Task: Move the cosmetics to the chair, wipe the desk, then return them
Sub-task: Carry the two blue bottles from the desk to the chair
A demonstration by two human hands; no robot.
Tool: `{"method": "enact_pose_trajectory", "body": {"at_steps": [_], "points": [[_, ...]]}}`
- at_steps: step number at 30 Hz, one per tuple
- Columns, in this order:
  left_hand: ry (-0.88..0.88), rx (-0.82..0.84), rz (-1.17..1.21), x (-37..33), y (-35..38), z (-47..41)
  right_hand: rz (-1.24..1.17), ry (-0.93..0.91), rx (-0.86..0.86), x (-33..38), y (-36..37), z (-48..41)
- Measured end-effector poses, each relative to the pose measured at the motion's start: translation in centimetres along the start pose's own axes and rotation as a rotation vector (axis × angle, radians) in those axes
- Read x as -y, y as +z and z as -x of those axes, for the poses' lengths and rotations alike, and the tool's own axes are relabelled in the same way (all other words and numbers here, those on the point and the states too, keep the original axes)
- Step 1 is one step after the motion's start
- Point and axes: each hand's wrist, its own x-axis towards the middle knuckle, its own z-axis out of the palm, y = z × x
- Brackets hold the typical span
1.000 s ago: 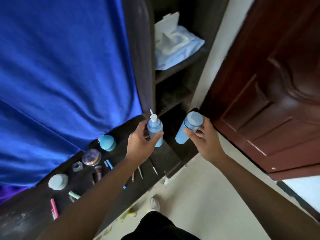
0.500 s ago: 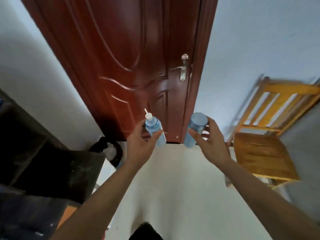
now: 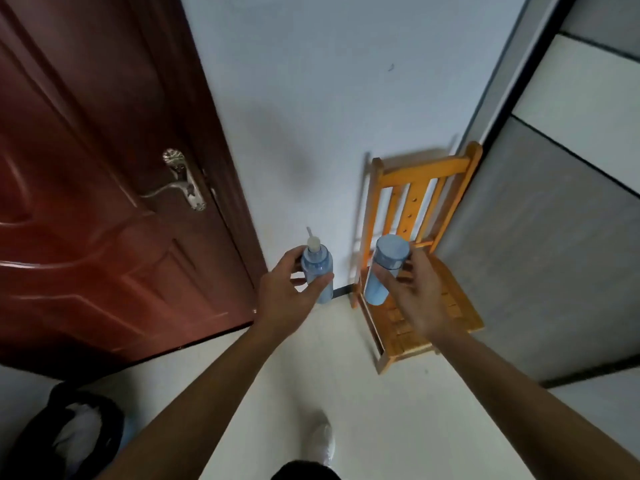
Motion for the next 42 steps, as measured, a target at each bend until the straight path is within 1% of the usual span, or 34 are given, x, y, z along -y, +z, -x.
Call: {"method": "enact_pose_trajectory", "body": {"at_steps": [2, 5, 10, 13, 16, 18, 21, 25, 27, 32, 37, 42], "points": [[0.022, 0.063, -0.015, -1.0, 3.2, -4.0, 0.021, 0.014, -0.027, -0.7, -2.6, -3.3], [0.025, 0.141, -0.046, -2.8, 8.4, -8.9, 0.019, 0.055, -0.111, -1.3, -6.8, -7.4], [0.027, 0.151, -0.091, -4.5, 17.7, -14.8, 0.047, 0.09, -0.154, -5.4, -13.6, -14.3], [-0.014, 0.104, -0.122, -4.1, 22.9, -17.1, 0.034, 0.105, -0.113, -9.1, -16.5, -18.8], [-0.084, 0.016, -0.16, -3.5, 27.4, -18.5, 0.012, 0.097, -0.038, -12.2, -19.0, -23.2], [-0.132, -0.03, -0.188, -3.1, 29.8, -19.3, 0.017, 0.086, 0.032, -13.9, -20.1, -25.7], [-0.211, -0.053, -0.205, -1.9, 32.4, -20.9, 0.041, 0.098, 0.11, -16.7, -20.7, -29.2], [-0.279, -0.072, -0.231, 2.5, 34.6, -23.3, 0.081, 0.115, 0.204, -21.8, -19.1, -32.7], [-0.309, -0.077, -0.237, 5.6, 35.4, -24.1, 0.139, 0.089, 0.224, -25.1, -17.6, -33.6], [-0.383, -0.087, -0.219, 15.3, 37.2, -25.1, 0.239, 0.08, 0.226, -33.5, -13.3, -33.3], [-0.443, -0.104, -0.197, 25.4, 39.7, -24.9, 0.207, 0.084, 0.176, -41.0, -8.8, -31.2], [-0.441, -0.071, -0.194, 31.8, 42.0, -24.5, 0.177, 0.225, 0.276, -46.8, -6.2, -30.7]]}}
